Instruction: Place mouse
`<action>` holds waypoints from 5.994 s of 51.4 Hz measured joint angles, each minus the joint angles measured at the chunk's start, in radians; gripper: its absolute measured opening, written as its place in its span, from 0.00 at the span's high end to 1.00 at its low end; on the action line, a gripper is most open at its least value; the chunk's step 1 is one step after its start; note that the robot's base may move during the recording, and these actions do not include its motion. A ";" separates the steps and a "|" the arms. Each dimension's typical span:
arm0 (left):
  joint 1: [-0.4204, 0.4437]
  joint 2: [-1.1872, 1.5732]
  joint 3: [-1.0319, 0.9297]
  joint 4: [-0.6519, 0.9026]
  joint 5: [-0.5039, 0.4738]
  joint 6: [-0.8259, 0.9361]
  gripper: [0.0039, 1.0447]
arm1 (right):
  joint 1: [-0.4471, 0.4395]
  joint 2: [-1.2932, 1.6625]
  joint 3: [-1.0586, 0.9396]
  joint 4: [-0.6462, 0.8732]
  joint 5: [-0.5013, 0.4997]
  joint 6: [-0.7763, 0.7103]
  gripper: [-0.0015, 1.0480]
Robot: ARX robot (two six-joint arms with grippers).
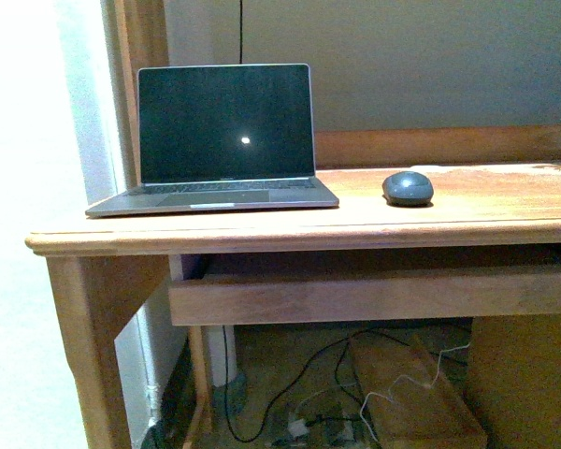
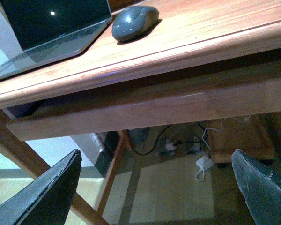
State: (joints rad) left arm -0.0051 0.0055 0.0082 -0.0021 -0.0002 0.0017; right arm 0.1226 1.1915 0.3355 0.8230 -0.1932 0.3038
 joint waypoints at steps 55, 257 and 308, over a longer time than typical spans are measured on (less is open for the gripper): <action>0.000 -0.001 0.000 0.000 0.000 0.000 0.07 | -0.126 -0.961 -0.321 -0.596 0.190 -0.294 0.91; 0.000 -0.001 0.000 0.000 0.000 0.000 0.07 | -0.126 -1.187 -0.321 -0.822 0.193 -0.301 0.07; 0.000 -0.001 0.000 0.000 0.000 0.000 0.07 | -0.126 -1.187 -0.321 -0.822 0.193 -0.301 0.07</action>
State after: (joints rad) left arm -0.0051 0.0048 0.0082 -0.0021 -0.0002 0.0017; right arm -0.0036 0.0044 0.0147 0.0006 -0.0006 0.0029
